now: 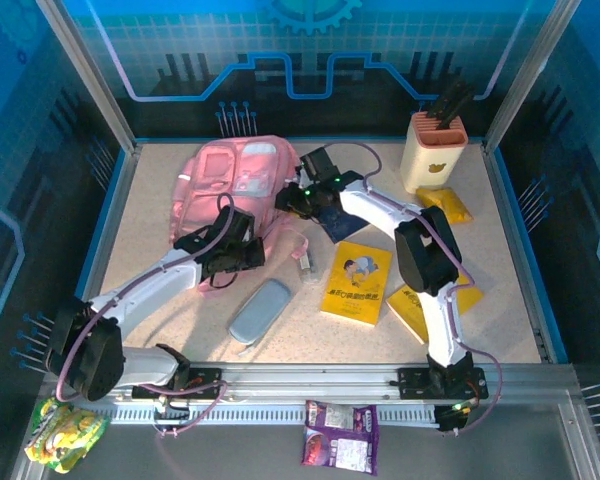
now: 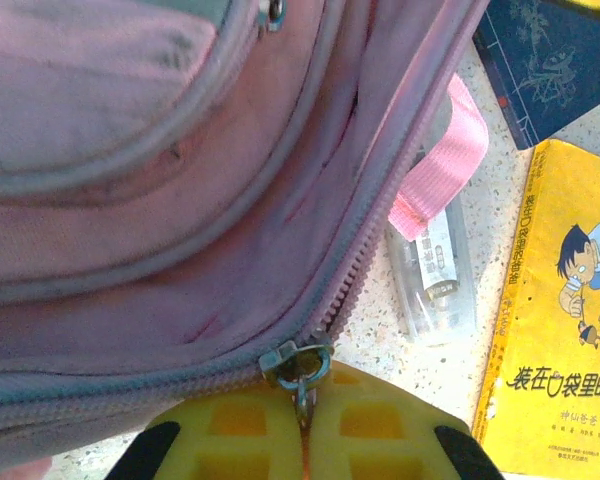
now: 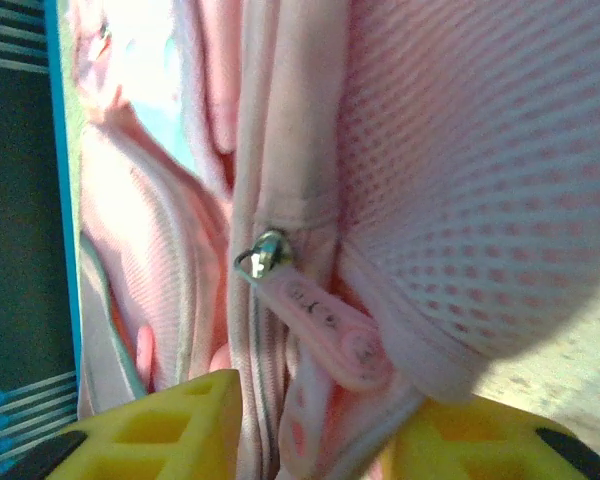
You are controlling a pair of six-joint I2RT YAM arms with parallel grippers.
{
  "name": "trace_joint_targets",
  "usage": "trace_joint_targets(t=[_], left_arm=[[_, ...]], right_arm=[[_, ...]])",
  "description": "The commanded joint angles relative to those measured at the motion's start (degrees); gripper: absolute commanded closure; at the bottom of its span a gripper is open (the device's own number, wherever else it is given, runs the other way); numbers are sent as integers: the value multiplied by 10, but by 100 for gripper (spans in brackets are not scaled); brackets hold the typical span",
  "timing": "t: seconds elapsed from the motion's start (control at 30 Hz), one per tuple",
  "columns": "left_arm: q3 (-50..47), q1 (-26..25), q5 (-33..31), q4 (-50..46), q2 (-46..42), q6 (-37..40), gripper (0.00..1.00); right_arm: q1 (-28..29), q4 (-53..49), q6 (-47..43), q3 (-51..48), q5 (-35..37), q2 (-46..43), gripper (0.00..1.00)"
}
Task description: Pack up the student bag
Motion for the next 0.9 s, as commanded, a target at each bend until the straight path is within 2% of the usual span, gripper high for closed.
trace_joint_targets(t=[0.0, 0.07, 0.2, 0.37, 0.5, 0.63, 0.73, 0.87], left_arm=[[38, -5, 6, -16, 9, -11, 100], [40, -6, 6, -12, 12, -8, 100], [35, -6, 22, 5, 12, -4, 100], [34, -6, 33, 6, 16, -2, 100], [31, -7, 41, 20, 17, -3, 100], [35, -7, 43, 22, 20, 0, 100], [38, -7, 43, 17, 19, 5, 100], [33, -7, 35, 14, 5, 8, 100]], right_arm=[[-16, -5, -21, -58, -1, -79, 50], [-12, 27, 10, -118, -27, -110, 44], [2, 97, 91, -183, -71, -132, 39], [45, 122, 153, -189, -30, -131, 33], [65, 142, 202, -190, -11, -112, 32], [87, 144, 215, -179, 27, -100, 36], [96, 177, 225, -196, 53, -103, 44], [102, 145, 195, -165, 64, -79, 55]])
